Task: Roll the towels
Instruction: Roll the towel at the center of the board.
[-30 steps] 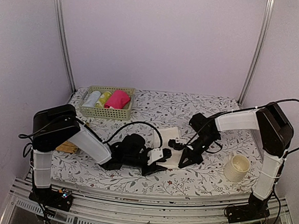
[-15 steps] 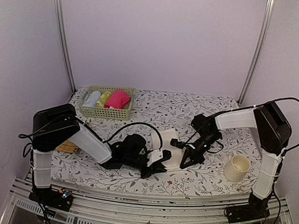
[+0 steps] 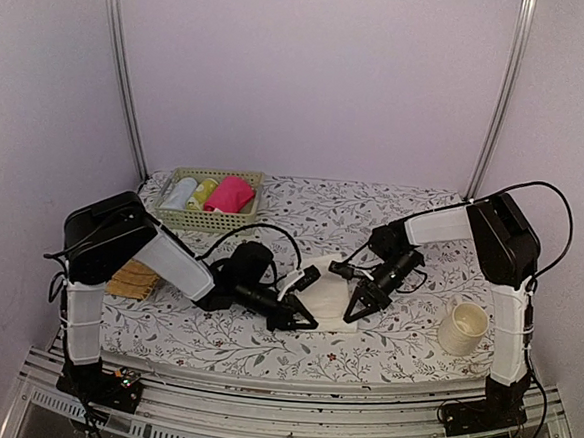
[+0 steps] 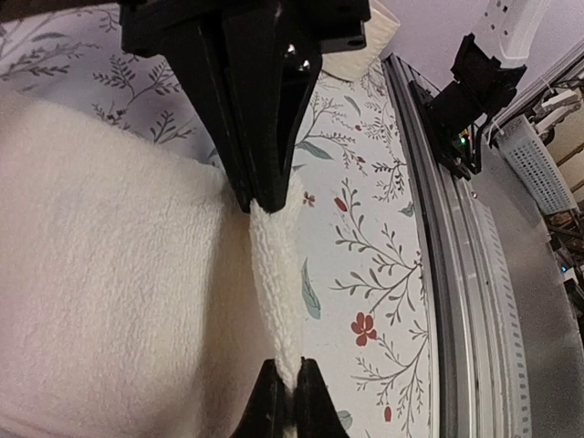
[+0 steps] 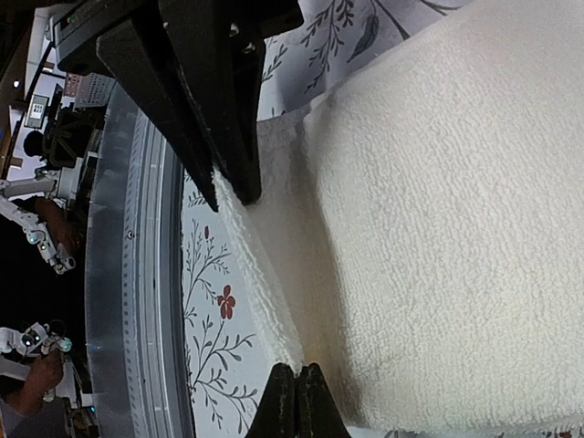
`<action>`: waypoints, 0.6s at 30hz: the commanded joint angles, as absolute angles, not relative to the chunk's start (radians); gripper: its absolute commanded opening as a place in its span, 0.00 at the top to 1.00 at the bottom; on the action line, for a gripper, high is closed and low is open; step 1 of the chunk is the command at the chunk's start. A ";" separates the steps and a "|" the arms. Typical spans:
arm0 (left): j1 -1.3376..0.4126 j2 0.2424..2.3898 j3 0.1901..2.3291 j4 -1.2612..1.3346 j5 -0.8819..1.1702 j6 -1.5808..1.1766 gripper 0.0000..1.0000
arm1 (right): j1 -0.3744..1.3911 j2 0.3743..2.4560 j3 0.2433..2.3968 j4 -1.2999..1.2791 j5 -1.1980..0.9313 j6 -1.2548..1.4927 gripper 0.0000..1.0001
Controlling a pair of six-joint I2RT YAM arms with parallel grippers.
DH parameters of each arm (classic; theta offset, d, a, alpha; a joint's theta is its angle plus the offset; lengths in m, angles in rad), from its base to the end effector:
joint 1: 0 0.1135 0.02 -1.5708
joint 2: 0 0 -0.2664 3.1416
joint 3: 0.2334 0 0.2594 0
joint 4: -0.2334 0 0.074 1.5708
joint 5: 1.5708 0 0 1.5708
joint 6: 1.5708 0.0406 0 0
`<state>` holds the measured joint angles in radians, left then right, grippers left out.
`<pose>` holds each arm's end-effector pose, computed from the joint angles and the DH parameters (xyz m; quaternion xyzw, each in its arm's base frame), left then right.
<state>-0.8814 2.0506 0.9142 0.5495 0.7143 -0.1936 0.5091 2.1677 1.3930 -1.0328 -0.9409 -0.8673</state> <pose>0.2280 -0.3184 0.0882 0.4339 0.7218 -0.4913 0.2224 0.3063 0.2085 0.1050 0.5208 -0.7177 -0.4617 0.0234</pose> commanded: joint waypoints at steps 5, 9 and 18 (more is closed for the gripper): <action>-0.839 2.155 0.959 0.428 0.781 -0.317 1.00 | 0.481 2.261 1.478 -1.075 -0.869 -0.781 0.95; -0.827 2.165 0.967 0.395 0.769 -0.357 1.00 | 0.480 2.165 1.444 -1.026 -0.850 -0.743 0.73; -0.817 2.169 0.972 0.390 0.776 -0.459 1.00 | 0.528 1.748 1.153 -0.671 -0.683 -0.719 0.67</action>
<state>-0.8394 2.1269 0.9817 0.4934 0.7883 -0.3843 0.4908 1.8809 1.2659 -0.8848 -0.8009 -0.7330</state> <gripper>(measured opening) 0.033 0.342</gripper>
